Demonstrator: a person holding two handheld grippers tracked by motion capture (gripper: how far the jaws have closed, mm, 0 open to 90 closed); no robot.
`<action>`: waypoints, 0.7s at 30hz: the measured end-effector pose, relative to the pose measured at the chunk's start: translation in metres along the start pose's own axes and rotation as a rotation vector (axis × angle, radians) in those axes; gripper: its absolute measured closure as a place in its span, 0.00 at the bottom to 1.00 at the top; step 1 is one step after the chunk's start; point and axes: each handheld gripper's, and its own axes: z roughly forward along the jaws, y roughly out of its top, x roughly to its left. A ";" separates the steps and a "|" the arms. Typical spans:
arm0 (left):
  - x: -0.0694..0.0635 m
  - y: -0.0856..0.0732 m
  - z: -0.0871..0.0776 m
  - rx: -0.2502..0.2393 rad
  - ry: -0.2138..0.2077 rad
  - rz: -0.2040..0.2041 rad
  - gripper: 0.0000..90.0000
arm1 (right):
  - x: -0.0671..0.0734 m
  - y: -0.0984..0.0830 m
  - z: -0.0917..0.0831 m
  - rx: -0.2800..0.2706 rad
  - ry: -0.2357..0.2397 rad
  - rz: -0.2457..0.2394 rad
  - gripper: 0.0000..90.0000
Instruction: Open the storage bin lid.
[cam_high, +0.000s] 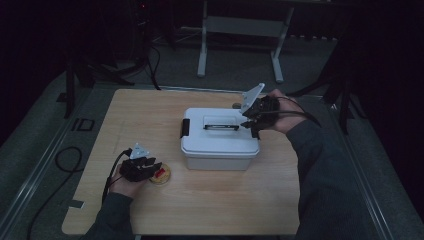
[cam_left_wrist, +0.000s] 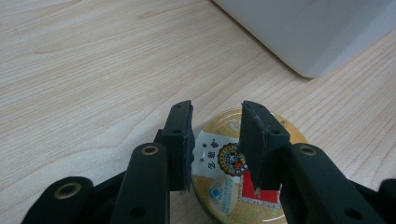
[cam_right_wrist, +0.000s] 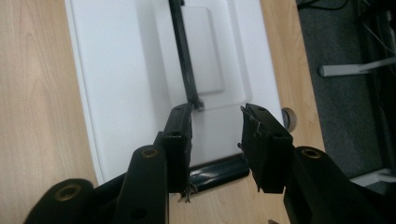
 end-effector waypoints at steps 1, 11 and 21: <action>0.000 0.000 0.000 -0.001 0.000 -0.001 0.72 | 0.001 0.001 0.001 0.002 0.000 -0.001 0.70; 0.000 0.000 0.000 0.003 0.000 0.000 0.71 | 0.004 0.015 0.012 0.035 0.016 -0.044 0.72; 0.000 0.000 0.000 -0.001 -0.001 -0.002 0.71 | 0.007 0.029 0.019 0.062 0.019 -0.090 0.75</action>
